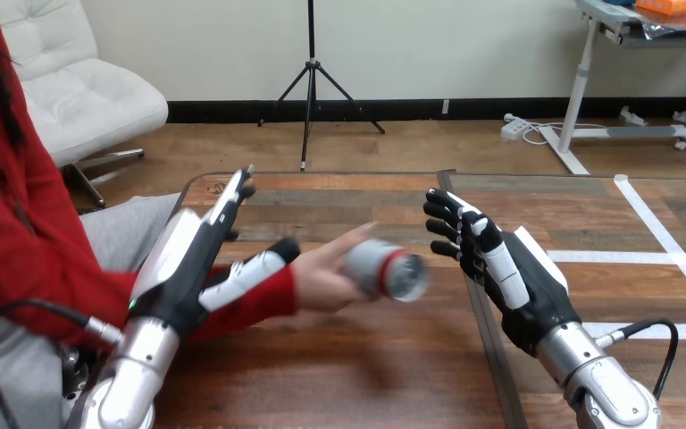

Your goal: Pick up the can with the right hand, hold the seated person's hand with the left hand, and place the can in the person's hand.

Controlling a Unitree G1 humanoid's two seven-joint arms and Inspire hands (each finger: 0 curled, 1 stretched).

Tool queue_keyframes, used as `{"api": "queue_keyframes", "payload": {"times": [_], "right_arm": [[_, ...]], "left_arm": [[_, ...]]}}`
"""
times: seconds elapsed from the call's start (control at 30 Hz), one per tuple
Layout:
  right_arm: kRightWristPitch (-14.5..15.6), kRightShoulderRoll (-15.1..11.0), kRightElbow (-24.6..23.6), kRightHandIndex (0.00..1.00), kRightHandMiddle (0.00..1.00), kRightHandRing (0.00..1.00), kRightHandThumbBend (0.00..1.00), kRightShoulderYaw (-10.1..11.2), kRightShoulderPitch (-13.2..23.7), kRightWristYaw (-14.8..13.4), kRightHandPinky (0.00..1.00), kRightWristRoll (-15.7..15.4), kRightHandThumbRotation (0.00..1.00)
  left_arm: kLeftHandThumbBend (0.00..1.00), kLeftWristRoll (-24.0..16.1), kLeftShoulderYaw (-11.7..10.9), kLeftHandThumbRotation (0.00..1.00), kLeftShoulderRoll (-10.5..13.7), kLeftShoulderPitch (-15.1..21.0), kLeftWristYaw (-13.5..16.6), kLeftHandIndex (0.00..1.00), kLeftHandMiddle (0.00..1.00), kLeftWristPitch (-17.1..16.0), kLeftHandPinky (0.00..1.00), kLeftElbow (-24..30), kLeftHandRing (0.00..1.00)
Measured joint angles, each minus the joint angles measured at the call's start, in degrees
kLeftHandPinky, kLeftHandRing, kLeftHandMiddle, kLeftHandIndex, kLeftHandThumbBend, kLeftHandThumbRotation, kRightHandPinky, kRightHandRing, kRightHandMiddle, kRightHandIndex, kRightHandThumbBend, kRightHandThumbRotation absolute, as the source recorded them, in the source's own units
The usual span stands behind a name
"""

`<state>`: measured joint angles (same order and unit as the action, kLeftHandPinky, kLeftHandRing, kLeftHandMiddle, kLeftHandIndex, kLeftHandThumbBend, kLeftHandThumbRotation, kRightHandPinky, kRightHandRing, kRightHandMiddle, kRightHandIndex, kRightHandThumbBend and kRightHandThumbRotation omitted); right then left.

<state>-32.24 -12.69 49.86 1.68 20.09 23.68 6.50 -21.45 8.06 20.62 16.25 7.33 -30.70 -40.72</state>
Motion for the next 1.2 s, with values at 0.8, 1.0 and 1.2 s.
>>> {"api": "queue_keyframes", "payload": {"times": [0.8,1.0,1.2], "right_arm": [[-1.7,1.3,0.7,0.9,0.89,0.86,1.0,1.1,-0.2,0.6,0.81,0.1,1.0],[-1.7,1.3,1.0,0.89,0.88,0.86,1.0,1.4,-0.2,0.6,0.8,0.2,1.0],[-2.1,1.3,1.6,0.89,0.89,0.87,1.0,1.7,-0.5,0.6,0.81,0.5,1.0]], "left_arm": [[0.84,4.1,-2.1,1.0,0.4,-1.4,-2.3,0.98,0.97,-0.3,0.83,-1.5,0.98],[0.81,8.6,-2.8,1.0,-0.1,-1.5,-5.6,0.96,0.95,-5.1,0.86,-3.5,0.96],[0.75,13.0,-3.8,1.0,-1.8,-1.7,-8.8,0.91,0.91,-11.4,0.87,-7.0,0.92]]}}
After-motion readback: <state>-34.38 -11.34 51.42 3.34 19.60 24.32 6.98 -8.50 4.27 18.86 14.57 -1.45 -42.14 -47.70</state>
